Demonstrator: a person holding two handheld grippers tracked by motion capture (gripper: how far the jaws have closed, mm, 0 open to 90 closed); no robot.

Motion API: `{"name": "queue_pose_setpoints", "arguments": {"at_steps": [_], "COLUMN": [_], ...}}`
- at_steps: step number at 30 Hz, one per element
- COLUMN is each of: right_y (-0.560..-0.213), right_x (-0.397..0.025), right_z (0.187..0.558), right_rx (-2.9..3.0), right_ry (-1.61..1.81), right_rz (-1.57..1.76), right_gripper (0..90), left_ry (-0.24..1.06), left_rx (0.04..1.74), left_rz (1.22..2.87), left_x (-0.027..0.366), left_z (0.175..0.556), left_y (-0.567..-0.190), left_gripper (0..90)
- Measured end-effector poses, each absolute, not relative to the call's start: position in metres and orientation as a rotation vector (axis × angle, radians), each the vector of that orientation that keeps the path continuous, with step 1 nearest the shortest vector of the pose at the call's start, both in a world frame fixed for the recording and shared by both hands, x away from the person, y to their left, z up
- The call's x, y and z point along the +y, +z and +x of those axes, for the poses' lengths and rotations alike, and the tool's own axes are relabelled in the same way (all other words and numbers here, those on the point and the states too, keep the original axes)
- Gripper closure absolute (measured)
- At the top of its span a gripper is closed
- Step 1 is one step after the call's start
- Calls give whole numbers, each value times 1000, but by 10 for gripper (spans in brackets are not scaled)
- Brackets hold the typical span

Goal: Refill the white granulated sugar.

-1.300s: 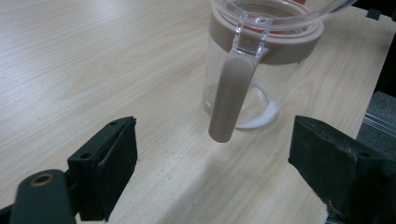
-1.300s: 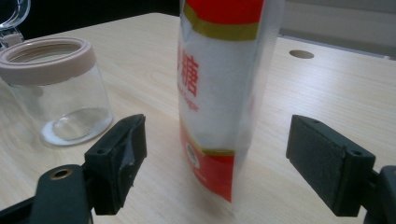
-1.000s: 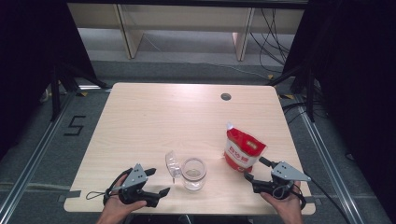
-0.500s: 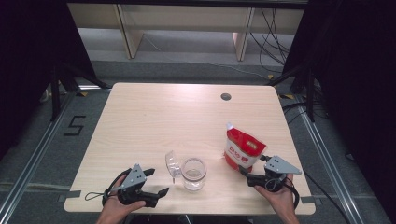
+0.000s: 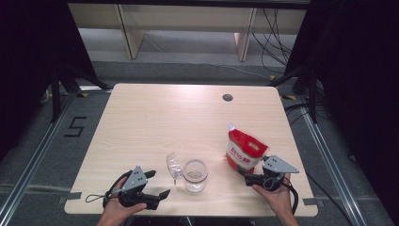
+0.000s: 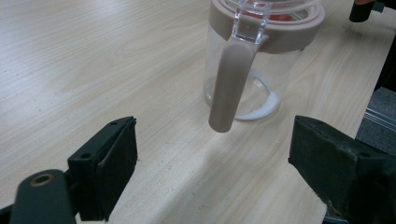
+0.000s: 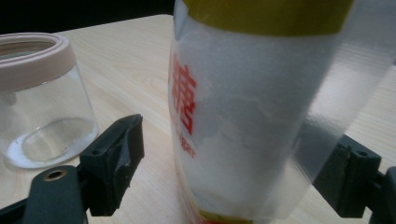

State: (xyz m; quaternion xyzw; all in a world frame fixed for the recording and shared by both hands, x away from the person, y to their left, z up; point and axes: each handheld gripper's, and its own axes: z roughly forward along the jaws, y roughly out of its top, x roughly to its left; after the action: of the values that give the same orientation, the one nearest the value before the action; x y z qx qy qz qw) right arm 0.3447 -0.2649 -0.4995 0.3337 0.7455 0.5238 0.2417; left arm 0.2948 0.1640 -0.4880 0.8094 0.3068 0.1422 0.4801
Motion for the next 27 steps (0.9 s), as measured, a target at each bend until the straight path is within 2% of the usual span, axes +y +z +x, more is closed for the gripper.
{"name": "queue_pose_setpoints", "arguments": {"at_steps": [27], "right_y": [-507], "right_x": [-261], "right_z": [356], "right_rx": [2016], "right_ry": [1481], "right_rz": [864], "right_gripper": [239], "left_ry": [359], "left_rx": [741], "left_rz": [1979], "left_x": [165], "left_z": [294], "left_y": [-488], "left_gripper": [150]}}
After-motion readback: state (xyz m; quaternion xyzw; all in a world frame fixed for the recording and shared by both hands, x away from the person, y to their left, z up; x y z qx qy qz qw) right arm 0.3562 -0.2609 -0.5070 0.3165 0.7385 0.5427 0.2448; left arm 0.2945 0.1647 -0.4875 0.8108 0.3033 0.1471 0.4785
